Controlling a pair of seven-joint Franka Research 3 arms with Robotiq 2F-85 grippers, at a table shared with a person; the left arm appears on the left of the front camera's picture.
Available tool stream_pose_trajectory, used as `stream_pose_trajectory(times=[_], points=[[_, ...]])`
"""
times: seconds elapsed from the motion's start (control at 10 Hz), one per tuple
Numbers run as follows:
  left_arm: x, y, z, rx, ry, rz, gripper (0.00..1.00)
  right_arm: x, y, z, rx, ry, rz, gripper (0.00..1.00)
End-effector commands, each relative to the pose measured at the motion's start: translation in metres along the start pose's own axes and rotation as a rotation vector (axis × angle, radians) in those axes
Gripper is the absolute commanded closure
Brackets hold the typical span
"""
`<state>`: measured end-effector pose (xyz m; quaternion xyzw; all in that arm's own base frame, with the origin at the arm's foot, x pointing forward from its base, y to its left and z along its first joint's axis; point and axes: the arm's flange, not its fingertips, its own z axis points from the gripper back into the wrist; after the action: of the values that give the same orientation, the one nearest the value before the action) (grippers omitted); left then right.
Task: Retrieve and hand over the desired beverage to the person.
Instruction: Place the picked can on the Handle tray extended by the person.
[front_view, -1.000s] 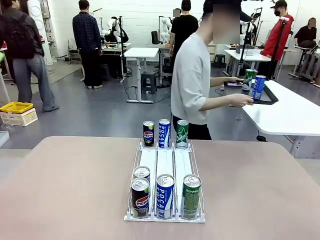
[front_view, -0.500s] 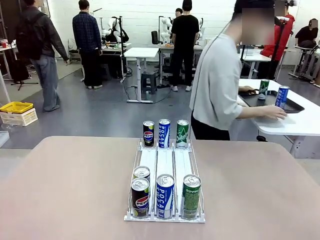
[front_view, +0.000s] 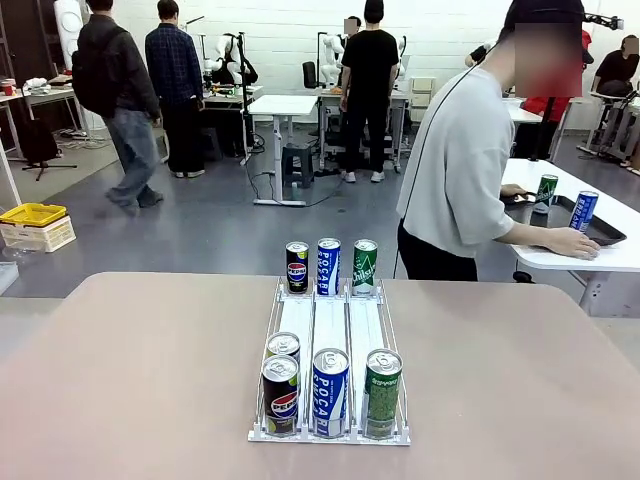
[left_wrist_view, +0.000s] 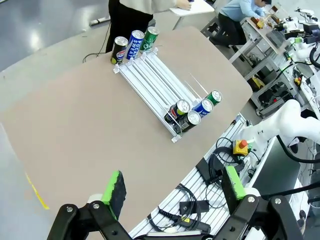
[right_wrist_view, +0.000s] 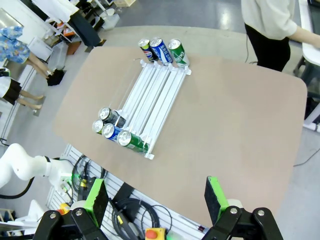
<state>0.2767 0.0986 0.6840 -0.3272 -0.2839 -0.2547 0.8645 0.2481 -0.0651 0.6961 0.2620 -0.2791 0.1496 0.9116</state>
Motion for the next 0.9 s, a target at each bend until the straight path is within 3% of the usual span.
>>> stream_pose_trajectory(times=[0.0,0.8], points=[[0.0001,-0.0007,0.0000,-0.008,0.000,-0.010,0.00,0.0010,0.0000,-0.0001,0.028,-0.006,0.011,0.00],[0.0001,-0.0007,0.0000,-0.008,0.000,-0.010,0.00,0.0010,0.0000,-0.0001,0.028,-0.006,0.011,0.00]])
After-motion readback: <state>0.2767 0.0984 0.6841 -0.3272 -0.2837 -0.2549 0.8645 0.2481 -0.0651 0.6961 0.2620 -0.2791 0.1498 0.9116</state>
